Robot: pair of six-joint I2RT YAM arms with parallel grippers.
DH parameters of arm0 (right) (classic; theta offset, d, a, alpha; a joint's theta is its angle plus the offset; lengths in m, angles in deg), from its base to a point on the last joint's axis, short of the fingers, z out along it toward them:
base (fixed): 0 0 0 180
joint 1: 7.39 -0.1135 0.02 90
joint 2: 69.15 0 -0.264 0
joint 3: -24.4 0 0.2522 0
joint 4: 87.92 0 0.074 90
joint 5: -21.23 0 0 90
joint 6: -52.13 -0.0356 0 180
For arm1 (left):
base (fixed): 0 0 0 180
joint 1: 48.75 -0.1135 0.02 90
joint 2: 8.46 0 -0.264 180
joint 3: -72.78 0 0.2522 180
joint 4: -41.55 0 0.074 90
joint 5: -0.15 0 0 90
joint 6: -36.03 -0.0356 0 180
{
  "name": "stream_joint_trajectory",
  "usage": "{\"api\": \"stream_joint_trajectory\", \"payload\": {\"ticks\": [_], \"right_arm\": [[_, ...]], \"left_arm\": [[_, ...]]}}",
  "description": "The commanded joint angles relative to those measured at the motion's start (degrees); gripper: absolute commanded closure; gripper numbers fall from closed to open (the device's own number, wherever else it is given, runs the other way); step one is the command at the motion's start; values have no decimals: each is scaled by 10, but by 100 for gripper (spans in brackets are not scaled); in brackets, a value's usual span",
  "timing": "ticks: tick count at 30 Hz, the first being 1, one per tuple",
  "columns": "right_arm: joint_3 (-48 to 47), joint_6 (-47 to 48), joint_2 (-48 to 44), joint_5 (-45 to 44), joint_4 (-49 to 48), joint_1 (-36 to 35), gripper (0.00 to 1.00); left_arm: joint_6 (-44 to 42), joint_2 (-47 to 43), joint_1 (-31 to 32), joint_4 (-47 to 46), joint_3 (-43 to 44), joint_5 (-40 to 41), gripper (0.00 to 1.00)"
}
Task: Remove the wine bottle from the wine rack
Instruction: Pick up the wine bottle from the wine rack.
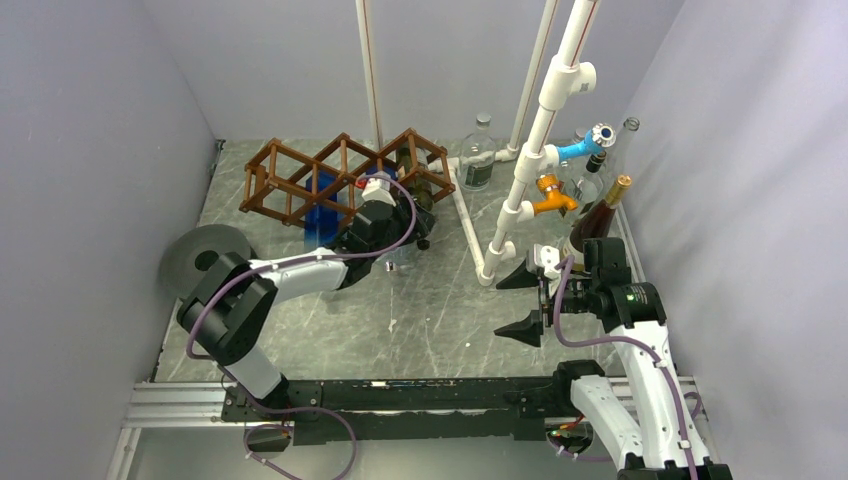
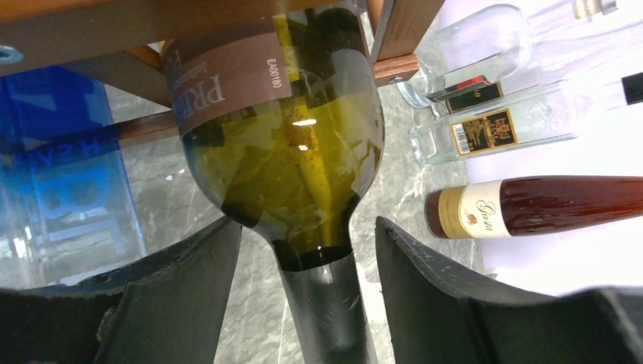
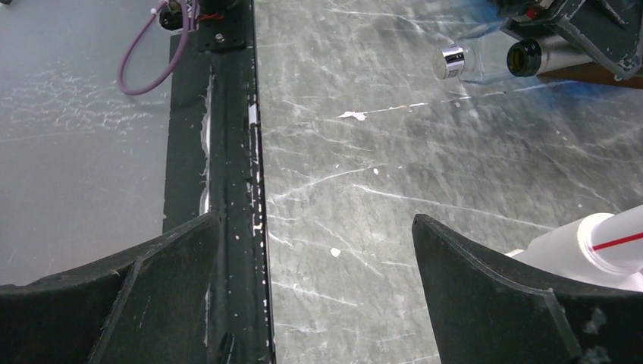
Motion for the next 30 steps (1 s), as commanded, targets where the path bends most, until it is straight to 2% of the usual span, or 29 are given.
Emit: {"api": "stream_joint_trajectory", "payload": {"ticks": [1, 19, 22, 26, 30], "right_arm": [[2, 2, 3, 2, -22, -1, 1], [2, 1, 5, 3, -23, 0, 1], [2, 2, 5, 2, -22, -1, 1], [1, 3, 5, 3, -21, -1, 1], [2, 4, 5, 3, -20, -1, 1]], "left_arm": [[11, 9, -4, -62, 6, -22, 32], [16, 27, -7, -96, -2, -37, 45], [15, 27, -7, -97, -1, -38, 50], [14, 25, -6, -103, -3, -45, 63], [12, 19, -7, -110, -6, -56, 87]]}}
